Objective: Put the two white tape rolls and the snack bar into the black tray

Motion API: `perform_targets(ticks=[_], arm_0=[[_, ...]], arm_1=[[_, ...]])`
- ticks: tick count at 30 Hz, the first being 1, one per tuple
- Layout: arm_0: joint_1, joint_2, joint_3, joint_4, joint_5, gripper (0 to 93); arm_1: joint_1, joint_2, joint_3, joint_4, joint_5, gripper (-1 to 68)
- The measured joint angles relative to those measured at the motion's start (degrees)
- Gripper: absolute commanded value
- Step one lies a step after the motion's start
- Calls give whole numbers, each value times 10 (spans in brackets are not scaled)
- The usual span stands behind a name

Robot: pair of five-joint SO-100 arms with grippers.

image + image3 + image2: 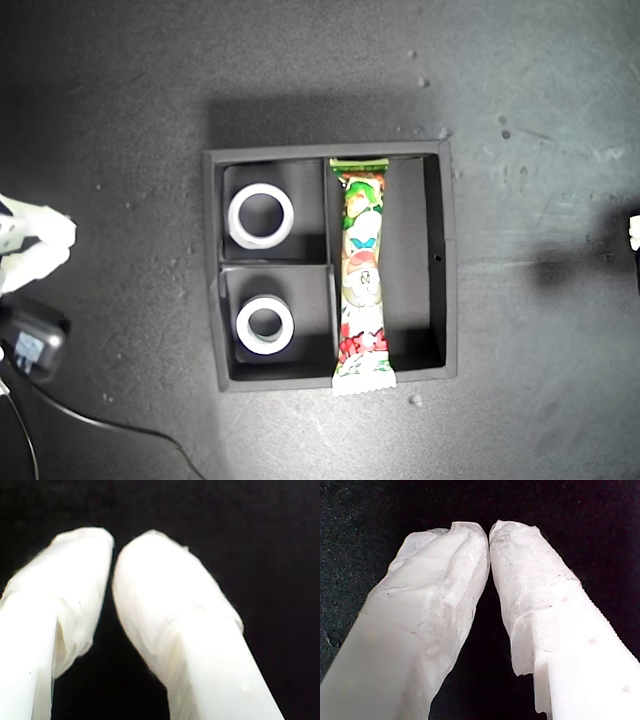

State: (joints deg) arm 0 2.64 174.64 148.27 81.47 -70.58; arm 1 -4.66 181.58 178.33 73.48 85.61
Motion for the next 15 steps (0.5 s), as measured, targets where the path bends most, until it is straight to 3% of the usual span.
perform_targets(ticks=[8,15], arm_0=[[-2,157,183,-55,-42,0],[-5,165,267,-83,-70,0]], arm_1=[[0,0,0,0,0,3],[-2,0,0,0,-1,3]])
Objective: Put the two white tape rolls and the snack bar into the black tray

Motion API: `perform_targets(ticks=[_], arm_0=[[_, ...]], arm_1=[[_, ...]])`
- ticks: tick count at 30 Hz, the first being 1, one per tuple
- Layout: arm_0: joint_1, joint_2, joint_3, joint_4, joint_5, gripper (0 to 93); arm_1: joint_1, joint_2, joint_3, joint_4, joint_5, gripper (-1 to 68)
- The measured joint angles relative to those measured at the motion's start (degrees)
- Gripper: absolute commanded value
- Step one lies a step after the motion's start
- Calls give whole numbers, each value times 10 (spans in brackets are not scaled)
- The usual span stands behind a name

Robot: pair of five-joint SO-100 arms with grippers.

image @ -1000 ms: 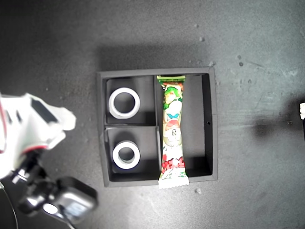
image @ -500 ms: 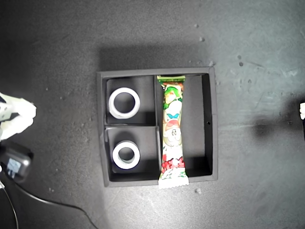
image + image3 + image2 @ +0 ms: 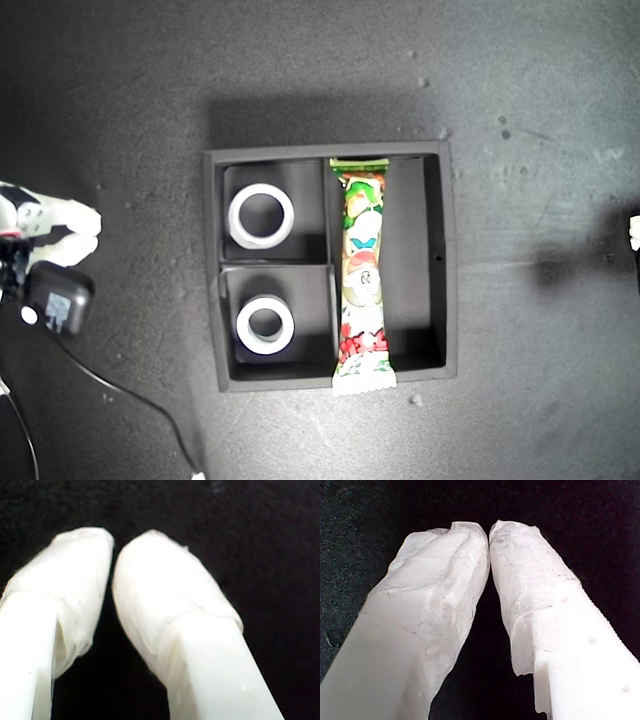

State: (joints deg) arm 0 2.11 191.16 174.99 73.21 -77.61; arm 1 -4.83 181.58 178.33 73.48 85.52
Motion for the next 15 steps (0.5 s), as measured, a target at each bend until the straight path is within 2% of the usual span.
perform_targets(ticks=[12,15], arm_0=[[-1,0,14,45,-116,2],[-4,0,14,45,-117,43]], arm_1=[[-4,0,0,0,-1,3],[-4,0,0,0,-1,3]])
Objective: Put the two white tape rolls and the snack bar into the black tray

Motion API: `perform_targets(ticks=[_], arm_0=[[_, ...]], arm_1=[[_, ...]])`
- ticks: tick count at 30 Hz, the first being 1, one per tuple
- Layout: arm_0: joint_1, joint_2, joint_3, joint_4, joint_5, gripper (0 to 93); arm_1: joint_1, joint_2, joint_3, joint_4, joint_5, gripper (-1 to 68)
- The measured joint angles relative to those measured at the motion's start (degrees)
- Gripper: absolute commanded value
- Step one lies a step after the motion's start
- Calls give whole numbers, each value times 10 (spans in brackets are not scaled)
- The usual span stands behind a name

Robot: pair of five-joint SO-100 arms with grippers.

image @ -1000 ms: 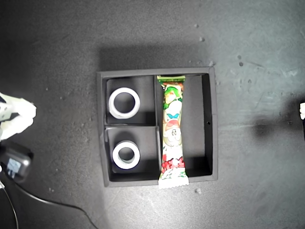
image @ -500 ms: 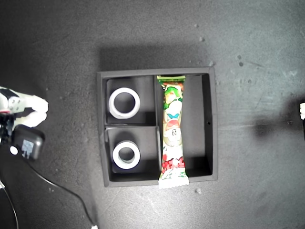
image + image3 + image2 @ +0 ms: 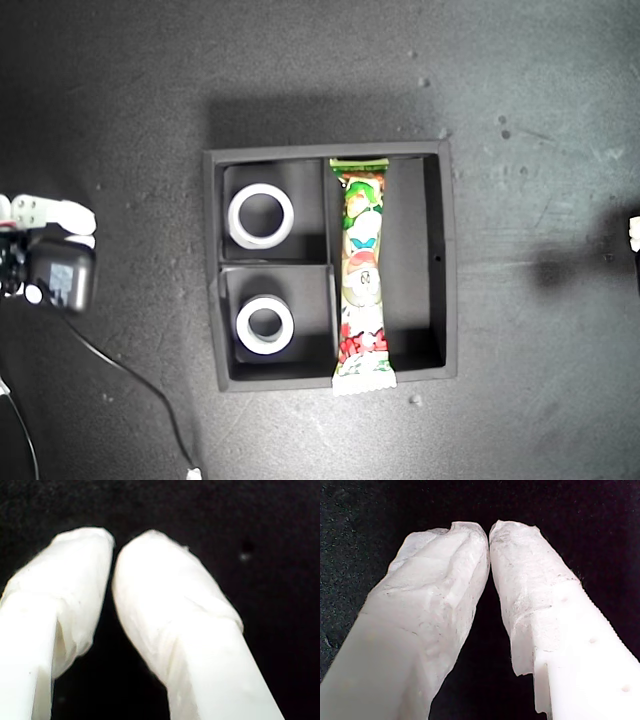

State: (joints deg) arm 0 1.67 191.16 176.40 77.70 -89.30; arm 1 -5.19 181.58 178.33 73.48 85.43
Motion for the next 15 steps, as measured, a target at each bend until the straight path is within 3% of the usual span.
perform_targets(ticks=[8,15], arm_0=[[-2,0,0,0,4,40],[-2,0,0,0,113,41]], arm_1=[[0,0,0,0,0,3],[0,0,0,0,0,3]])
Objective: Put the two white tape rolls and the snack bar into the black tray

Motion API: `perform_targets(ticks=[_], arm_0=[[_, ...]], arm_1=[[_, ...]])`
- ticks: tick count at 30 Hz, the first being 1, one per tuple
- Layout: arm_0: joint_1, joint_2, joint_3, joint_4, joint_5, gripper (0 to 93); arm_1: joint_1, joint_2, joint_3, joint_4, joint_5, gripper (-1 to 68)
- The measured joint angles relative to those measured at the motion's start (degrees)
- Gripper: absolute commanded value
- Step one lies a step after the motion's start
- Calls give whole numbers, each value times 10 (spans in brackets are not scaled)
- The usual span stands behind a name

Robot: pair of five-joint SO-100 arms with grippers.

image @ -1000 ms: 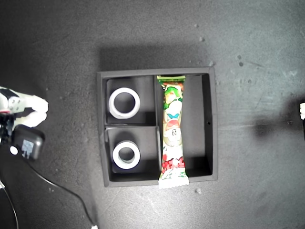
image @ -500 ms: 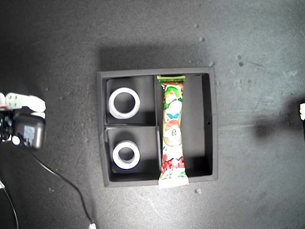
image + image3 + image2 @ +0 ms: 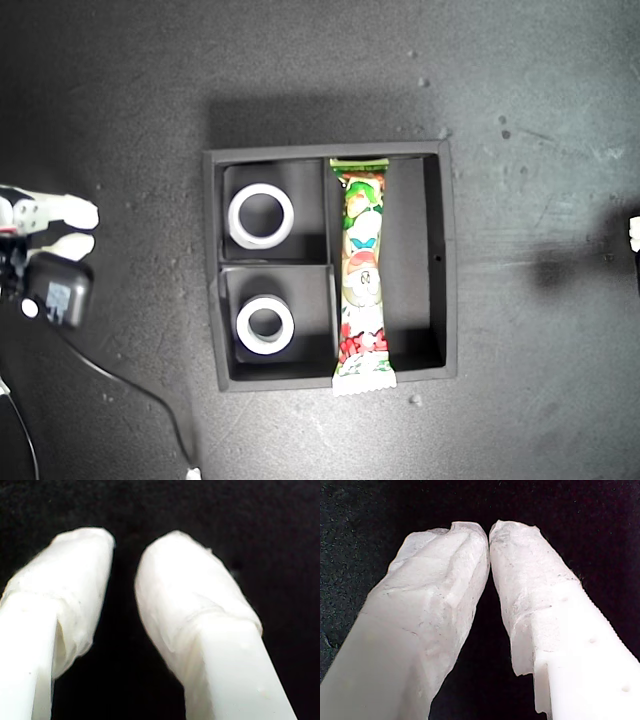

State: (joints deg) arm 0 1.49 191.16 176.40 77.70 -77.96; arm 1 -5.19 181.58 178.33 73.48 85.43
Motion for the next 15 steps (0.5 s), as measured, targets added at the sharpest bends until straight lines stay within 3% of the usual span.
perform_targets(ticks=[15], arm_0=[[0,0,0,0,11,41]], arm_1=[[0,0,0,0,0,3]])
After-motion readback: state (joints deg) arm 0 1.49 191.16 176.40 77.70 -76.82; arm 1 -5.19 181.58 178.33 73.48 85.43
